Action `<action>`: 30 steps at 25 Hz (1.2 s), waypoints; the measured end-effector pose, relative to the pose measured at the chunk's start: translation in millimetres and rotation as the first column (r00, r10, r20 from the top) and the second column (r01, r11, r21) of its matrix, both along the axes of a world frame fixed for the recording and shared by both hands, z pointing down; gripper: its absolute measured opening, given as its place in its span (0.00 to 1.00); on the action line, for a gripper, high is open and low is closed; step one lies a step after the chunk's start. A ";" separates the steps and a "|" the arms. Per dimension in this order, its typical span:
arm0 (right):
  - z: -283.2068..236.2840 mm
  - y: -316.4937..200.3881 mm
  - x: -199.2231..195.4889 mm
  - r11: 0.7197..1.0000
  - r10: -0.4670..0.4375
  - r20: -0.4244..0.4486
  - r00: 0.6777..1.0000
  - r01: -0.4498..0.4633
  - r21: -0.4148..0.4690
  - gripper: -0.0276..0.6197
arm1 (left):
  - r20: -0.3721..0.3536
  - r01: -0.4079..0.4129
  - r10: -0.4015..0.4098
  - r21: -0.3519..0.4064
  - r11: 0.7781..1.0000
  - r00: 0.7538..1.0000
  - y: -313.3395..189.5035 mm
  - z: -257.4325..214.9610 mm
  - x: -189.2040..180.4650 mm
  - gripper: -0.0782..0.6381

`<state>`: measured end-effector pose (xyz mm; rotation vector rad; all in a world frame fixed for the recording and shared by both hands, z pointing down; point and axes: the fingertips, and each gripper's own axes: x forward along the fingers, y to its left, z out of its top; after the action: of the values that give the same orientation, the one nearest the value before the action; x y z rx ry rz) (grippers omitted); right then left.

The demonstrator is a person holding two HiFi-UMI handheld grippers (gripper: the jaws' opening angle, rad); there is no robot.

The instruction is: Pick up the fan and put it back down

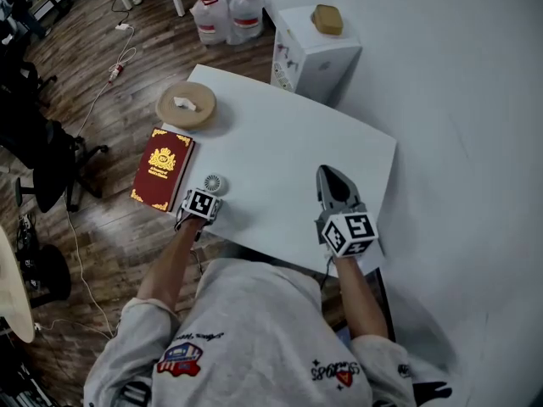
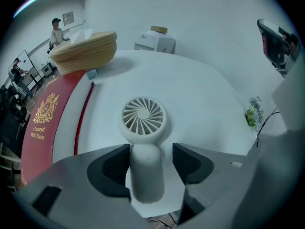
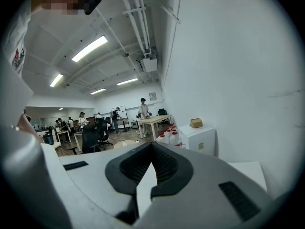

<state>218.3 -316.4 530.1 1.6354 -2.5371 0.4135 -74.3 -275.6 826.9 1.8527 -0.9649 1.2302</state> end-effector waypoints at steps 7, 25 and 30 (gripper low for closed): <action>-11.5 -3.8 1.7 0.999 0.036 0.002 0.999 -0.036 0.008 0.03 | -0.009 0.003 -0.006 -0.229 0.973 1.000 32.8 6.9 -2.6 0.38; -37.6 -21.9 -29.3 0.997 0.064 0.012 0.998 -0.065 0.051 0.03 | -0.128 -0.101 0.105 0.043 0.994 0.986 -40.2 -32.5 -1.3 0.37; -37.8 -24.0 -31.0 0.995 0.075 0.013 0.997 -0.076 0.062 0.03 | -0.191 -0.097 0.126 0.152 0.984 0.974 -65.0 -58.3 13.3 0.37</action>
<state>187.3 -340.5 492.4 1.7597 -2.5263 0.3535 -61.0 -340.5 768.6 2.1218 -0.8661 1.0379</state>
